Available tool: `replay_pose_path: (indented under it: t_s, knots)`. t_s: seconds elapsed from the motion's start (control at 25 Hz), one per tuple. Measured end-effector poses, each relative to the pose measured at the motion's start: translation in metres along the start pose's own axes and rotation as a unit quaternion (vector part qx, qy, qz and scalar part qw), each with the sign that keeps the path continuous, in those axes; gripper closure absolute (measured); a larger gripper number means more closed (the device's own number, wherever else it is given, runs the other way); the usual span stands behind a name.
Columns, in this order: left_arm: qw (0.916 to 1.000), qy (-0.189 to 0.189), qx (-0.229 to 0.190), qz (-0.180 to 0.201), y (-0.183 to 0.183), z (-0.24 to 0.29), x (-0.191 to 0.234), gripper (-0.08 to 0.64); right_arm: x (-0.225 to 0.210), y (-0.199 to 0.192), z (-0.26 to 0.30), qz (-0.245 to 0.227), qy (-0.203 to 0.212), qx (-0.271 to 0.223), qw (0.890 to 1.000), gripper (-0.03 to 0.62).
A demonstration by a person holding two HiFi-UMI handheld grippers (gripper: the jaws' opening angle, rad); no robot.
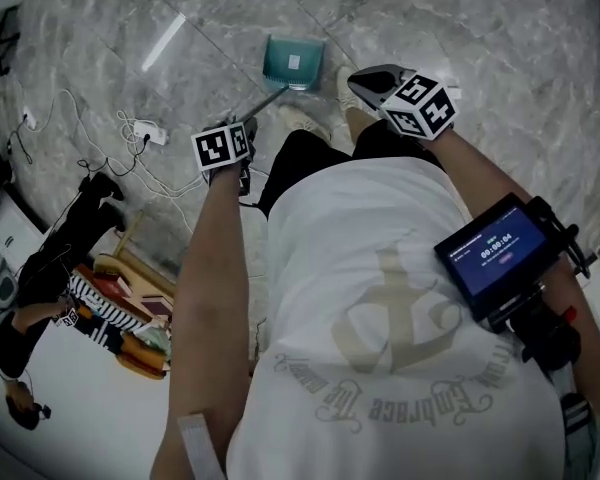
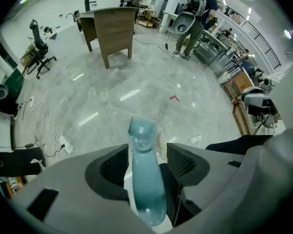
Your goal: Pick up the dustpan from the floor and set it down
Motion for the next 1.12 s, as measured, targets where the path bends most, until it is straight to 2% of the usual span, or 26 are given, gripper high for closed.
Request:
replay_pose_path:
  t_s: [0.08,0.16,0.32,0.64,1.0,1.12]
  knots:
    - [0.9998,0.008,0.008,0.015,0.003,0.005,0.002,0.351,0.0,-0.003,-0.001,0.01,-0.004,-0.003,1.0,0.574]
    - [0.9995,0.009,0.014,0.026,0.005,0.01,0.004,0.374,0.0,-0.007,-0.002,0.023,-0.01,-0.008,1.0,0.574]
    - [0.9989,0.011,0.035,0.029,0.01,0.019,0.005,0.441,-0.001,-0.017,-0.008,0.042,-0.021,-0.009,0.999,0.574]
    - [0.9965,0.034,0.061,0.045,0.014,0.025,0.009,0.463,-0.011,-0.015,-0.015,0.043,-0.037,-0.015,0.998,0.574]
    - [0.9965,0.039,0.046,0.058,0.016,0.01,0.009,0.465,-0.01,-0.005,-0.012,0.033,-0.03,-0.013,0.999,0.574]
    - [0.9972,0.038,0.039,0.051,0.017,0.0,0.011,0.465,-0.01,0.0,-0.009,0.029,-0.026,-0.009,0.999,0.574]
Point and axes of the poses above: the fingertips, and each gripper's own axes: z forward along the fingers, x to its left, y out of its top, the point moved 10 cm from there along -z, backward along the fingers, and after that the axes turned 9 degrees about y, right-handed, at the moved point
